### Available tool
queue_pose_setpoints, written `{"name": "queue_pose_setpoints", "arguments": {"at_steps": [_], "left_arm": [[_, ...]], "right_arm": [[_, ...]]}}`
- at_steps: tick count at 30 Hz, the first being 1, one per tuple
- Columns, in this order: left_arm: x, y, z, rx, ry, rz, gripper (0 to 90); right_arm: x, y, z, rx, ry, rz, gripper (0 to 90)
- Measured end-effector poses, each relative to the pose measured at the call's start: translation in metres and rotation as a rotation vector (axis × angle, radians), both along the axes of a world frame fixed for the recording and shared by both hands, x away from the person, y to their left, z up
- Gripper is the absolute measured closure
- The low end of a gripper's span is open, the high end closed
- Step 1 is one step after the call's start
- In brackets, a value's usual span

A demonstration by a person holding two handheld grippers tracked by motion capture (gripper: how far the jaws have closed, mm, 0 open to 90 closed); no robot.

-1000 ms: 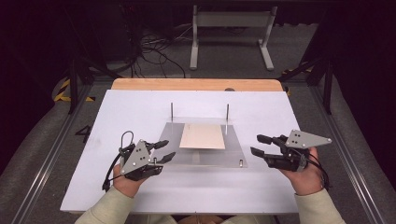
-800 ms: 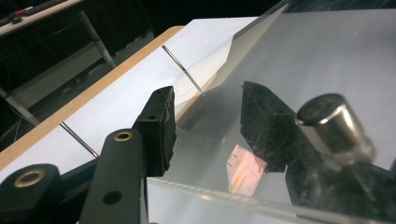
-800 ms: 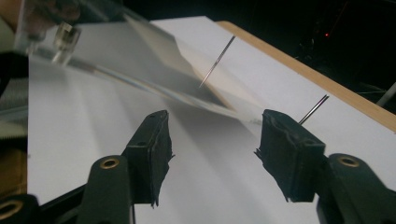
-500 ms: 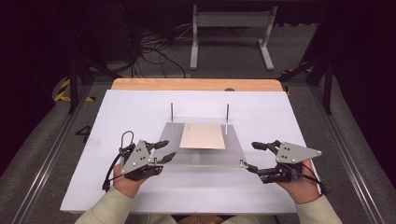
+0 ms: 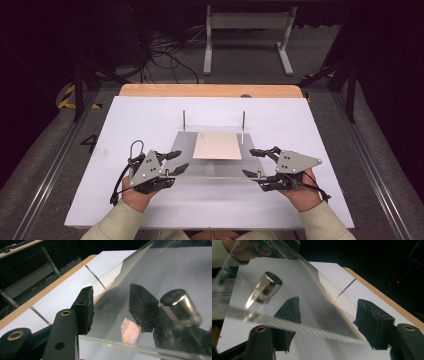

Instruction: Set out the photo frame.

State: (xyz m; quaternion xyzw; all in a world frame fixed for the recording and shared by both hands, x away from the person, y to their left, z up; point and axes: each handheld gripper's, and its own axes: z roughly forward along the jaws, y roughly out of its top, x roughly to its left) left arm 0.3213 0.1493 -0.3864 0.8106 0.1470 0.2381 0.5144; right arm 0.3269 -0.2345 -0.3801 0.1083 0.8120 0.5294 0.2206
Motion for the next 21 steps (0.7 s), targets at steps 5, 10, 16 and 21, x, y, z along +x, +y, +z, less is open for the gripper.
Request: {"name": "queue_pose_setpoints", "arguments": {"at_steps": [5,10,16,21], "left_arm": [[0.0,0.0,0.0,0.002,0.001,-0.003,53.6],[0.0,0.0,0.0,-0.008,0.001,0.002,53.8],[-0.002,-0.005,0.003,0.009,0.001,0.01,56.3],[-0.005,-0.005,0.008,-0.005,-0.028,0.023,56.5]], "right_arm": [[0.005,0.008,-0.004,0.022,0.02,-0.01,52.6],[0.006,0.01,-0.004,0.043,0.016,-0.023,56.1],[0.005,0.012,0.0,0.001,0.011,-0.069,57.2],[0.005,0.012,0.006,0.007,0.017,-0.079,57.3]]}}
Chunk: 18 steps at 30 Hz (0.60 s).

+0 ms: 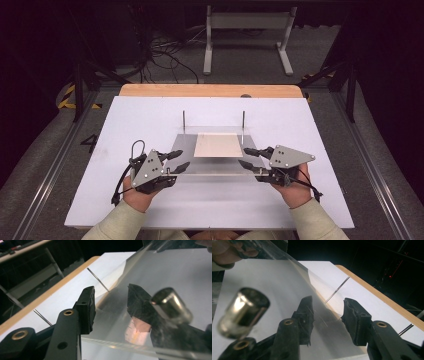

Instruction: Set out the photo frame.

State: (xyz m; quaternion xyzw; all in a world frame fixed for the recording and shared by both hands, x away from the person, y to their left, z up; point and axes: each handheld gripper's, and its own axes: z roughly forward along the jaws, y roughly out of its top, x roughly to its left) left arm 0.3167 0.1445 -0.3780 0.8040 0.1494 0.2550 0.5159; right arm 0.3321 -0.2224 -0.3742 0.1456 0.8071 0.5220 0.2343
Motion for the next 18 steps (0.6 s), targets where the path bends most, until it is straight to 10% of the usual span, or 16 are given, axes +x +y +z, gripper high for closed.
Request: {"name": "queue_pose_setpoints", "arguments": {"at_steps": [18], "left_arm": [[-0.006,-0.001,0.037,-0.067,-0.092,-0.003,57.6]], "right_arm": [[-0.007,-0.002,0.04,0.042,-0.079,-0.009,58.6]]}}
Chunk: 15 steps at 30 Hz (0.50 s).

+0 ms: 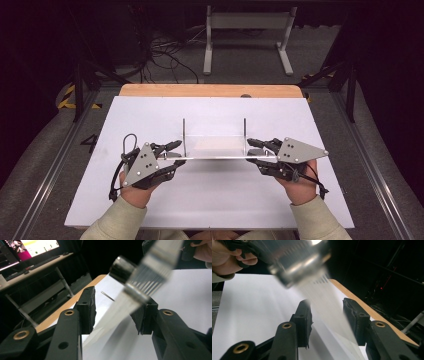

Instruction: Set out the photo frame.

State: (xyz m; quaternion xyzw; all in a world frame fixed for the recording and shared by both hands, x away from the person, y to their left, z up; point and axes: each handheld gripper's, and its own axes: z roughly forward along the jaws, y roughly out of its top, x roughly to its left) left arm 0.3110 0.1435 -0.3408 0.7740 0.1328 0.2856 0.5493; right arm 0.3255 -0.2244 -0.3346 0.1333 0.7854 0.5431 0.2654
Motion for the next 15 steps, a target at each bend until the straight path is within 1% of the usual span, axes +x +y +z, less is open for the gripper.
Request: {"name": "queue_pose_setpoints", "arguments": {"at_steps": [2,4,9,11,13,15], "left_arm": [[0.0,0.001,0.003,-0.015,0.007,-0.008,57.7],[-0.001,0.0,0.005,-0.023,0.004,-0.014,58.1],[-0.003,0.0,0.012,-0.031,-0.019,-0.015,59.1],[-0.004,0.0,0.016,-0.048,-0.025,-0.019,59.4],[-0.004,0.001,0.02,-0.061,-0.029,-0.038,60.1],[-0.006,0.001,0.024,-0.073,-0.029,-0.043,60.7]], "right_arm": [[-0.001,0.0,0.003,0.004,-0.009,-0.002,58.5],[-0.001,0.0,0.006,0.007,-0.013,0.001,58.5],[-0.003,-0.001,0.013,0.014,-0.031,-0.001,58.3],[-0.005,-0.001,0.017,0.021,-0.043,-0.002,58.3],[-0.007,-0.001,0.02,0.03,-0.057,-0.003,58.3],[-0.009,0.0,0.023,0.034,-0.068,-0.002,58.2]]}}
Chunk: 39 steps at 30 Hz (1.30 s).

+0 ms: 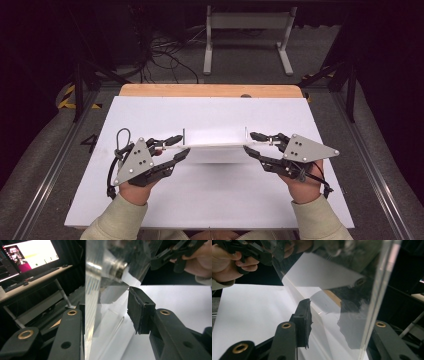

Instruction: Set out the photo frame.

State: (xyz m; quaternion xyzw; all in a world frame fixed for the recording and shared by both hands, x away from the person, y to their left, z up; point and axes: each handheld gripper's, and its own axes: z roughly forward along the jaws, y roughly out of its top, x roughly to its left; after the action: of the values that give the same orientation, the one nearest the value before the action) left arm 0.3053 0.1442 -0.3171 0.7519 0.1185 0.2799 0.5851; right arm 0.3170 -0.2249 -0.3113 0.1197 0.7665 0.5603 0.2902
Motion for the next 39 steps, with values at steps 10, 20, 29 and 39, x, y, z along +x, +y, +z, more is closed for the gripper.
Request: {"name": "queue_pose_setpoints", "arguments": {"at_steps": [10,20,29,39], "left_arm": [[-0.004,0.002,0.012,-0.025,-0.019,-0.021,63.5],[-0.006,0.008,0.02,-0.084,0.017,-0.072,65.0],[-0.006,0.013,0.024,-0.125,0.058,-0.088,63.7],[-0.002,0.006,0.022,-0.111,0.035,-0.003,55.5]], "right_arm": [[-0.006,-0.003,0.011,0.057,-0.014,-0.005,57.1],[-0.022,-0.002,0.023,0.09,-0.038,-0.023,57.6],[-0.035,0.0,0.031,0.122,-0.049,-0.033,59.7],[-0.03,-0.002,0.026,0.142,-0.08,-0.036,57.6]]}}
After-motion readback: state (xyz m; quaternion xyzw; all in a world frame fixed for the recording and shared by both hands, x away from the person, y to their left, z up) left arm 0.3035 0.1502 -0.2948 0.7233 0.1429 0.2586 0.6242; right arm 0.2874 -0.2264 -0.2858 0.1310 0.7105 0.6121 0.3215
